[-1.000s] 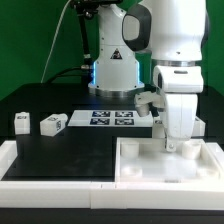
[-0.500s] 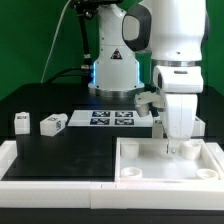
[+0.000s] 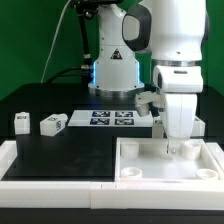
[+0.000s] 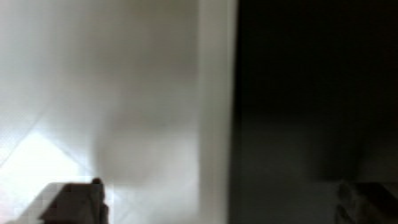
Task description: Assemble one leg
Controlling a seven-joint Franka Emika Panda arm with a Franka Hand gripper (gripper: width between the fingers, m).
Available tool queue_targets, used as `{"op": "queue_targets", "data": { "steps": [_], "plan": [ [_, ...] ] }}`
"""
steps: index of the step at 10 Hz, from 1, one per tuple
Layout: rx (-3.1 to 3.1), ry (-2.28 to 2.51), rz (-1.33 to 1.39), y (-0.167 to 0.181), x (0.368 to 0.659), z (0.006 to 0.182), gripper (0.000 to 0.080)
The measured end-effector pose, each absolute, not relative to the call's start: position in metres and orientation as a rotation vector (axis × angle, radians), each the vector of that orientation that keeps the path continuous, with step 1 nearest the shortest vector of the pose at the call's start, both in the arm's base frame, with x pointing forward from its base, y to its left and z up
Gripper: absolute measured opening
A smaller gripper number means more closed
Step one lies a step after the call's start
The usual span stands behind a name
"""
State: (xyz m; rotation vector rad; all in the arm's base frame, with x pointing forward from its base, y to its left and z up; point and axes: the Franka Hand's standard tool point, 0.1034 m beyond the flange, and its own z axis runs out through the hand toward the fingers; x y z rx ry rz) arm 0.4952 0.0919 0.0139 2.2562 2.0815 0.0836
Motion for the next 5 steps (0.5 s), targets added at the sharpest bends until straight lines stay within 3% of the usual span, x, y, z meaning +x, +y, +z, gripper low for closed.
{"op": "queue_targets", "data": {
  "steps": [3,5],
  "plan": [
    [2.400,1.898,0.105,0.109,0.462,0.053,0.0648],
    [2.459,1.828,0.100,0.116,0.449,0.057,0.0648]
  ]
}}
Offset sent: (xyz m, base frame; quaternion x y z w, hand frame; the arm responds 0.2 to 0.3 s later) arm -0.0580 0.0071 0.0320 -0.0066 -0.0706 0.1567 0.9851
